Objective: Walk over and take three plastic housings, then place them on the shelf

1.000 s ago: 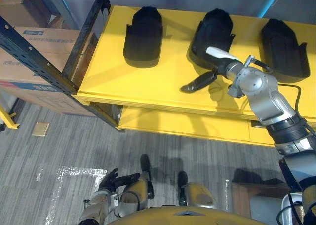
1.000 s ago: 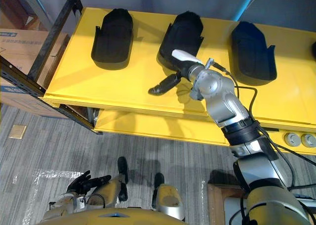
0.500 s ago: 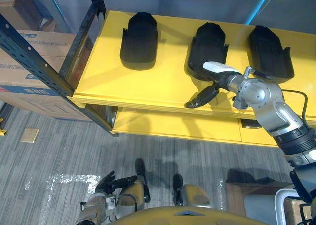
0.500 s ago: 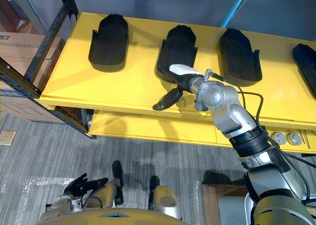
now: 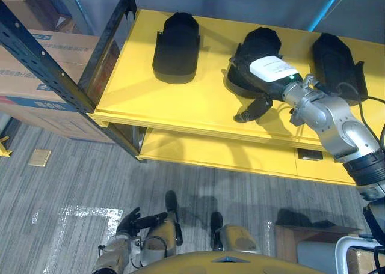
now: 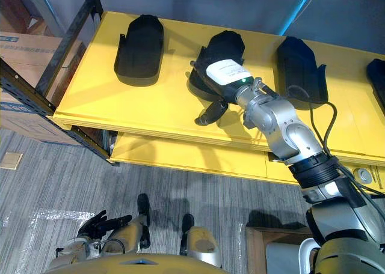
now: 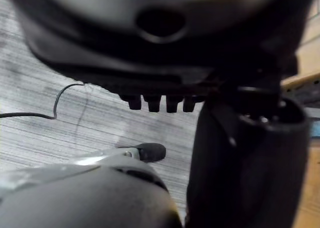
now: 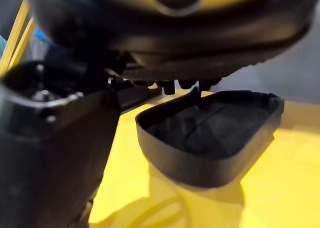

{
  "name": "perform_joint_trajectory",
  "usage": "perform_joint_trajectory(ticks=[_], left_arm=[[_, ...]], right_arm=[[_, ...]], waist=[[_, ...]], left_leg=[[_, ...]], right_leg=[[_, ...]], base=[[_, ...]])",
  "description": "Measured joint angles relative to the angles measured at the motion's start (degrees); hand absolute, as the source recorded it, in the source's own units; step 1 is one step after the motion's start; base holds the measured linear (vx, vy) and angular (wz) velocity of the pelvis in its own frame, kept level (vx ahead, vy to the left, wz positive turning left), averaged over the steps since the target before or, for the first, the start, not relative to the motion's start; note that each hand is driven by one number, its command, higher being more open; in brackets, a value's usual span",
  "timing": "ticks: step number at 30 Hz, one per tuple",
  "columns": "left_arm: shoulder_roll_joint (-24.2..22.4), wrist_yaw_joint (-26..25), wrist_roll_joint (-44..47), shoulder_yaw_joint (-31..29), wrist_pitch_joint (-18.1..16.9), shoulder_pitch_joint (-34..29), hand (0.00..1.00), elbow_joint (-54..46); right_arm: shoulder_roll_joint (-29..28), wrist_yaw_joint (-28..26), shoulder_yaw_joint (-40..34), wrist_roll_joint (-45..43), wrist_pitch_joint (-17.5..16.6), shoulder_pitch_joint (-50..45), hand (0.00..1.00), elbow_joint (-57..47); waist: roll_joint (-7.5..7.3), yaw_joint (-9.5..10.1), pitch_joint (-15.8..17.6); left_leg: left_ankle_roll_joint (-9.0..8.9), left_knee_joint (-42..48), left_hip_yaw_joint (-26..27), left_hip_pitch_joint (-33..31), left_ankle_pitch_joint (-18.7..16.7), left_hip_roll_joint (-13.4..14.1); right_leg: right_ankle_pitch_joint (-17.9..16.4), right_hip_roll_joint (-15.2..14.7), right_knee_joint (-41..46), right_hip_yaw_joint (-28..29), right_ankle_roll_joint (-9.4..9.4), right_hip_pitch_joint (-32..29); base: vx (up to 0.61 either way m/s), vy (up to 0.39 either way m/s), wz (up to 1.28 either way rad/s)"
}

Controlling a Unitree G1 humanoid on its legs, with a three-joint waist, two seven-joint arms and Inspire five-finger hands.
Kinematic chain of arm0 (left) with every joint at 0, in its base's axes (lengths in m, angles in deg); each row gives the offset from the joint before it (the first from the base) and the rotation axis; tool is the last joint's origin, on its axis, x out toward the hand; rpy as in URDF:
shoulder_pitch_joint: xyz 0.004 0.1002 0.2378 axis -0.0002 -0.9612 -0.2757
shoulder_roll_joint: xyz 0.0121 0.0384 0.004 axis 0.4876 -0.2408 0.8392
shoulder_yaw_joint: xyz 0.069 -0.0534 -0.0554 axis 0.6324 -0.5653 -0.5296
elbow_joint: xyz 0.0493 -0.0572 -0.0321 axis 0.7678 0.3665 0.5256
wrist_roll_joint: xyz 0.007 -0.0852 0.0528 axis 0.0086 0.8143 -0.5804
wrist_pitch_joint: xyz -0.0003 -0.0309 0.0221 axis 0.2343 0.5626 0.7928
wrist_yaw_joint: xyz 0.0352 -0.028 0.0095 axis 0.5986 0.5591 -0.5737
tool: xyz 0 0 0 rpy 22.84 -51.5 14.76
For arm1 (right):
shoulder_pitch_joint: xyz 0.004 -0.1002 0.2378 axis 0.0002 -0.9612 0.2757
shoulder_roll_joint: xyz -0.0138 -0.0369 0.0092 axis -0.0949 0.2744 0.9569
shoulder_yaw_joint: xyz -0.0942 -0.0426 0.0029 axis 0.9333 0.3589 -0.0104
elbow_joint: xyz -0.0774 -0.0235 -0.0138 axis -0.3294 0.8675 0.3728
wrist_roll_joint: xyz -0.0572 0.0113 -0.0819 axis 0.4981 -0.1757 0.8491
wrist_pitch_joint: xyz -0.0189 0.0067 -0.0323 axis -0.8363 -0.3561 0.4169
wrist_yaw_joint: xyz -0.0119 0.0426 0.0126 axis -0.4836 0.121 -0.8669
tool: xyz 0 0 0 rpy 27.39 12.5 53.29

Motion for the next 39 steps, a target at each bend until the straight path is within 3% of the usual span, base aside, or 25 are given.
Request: perform_joint_trajectory(ticks=[8, 13, 19, 39], left_arm=[[-0.01, 0.09, 0.0, -0.12, -0.02, -0.04, 1.0, -0.16], [0.03, 0.15, 0.0, -0.4, -0.02, -0.24, 1.0, -0.43], [0.09, 0.3, 0.01, -0.58, -0.08, -0.31, 1.0, -0.5], [0.12, 0.35, 0.02, -0.58, -1.2, -0.58, 1.0, -0.51]], right_arm=[[3.83, 2.27, -0.68, 2.0, -1.08, 0.11, 1.0, 0.34], [4.41, 3.56, -5.96, 1.77, -1.06, 0.06, 1.0, 0.27], [7.5, 3.55, -7.16, 2.0, -1.06, -1.58, 1.0, -0.3], [6.97, 3.89, -7.69, -0.65, -0.33, -3.19, 1.0, 2.15]], waist=[[-0.12, 0.18, 0.07], [-0.34, -0.06, 0.19], [-0.6, -0.06, 0.33], [-0.86, 0.19, 0.47]], left_leg=[[-0.09, -0.04, -0.3, -0.1, -0.07, -0.11], [-0.1, -0.04, -0.21, -0.12, -0.07, -0.11], [0.03, -0.04, 0.08, -0.05, 0.0, -0.1], [0.03, -0.05, 0.1, -0.03, 0.0, -0.08]], right_leg=[[-0.01, -0.07, -0.02, -0.47, 0.0, 0.08], [-0.02, -0.08, -0.04, -0.25, 0.0, 0.02], [-0.01, -0.09, -0.1, 0.08, 0.01, -0.03], [-0.01, -0.09, -0.09, -0.02, 0.0, -0.04]], base=[[0.01, 0.004, 0.02], [0.0, 0.0, 0.0], [0.01, 0.001, -0.01], [0.0, 0.0, 0.0]])
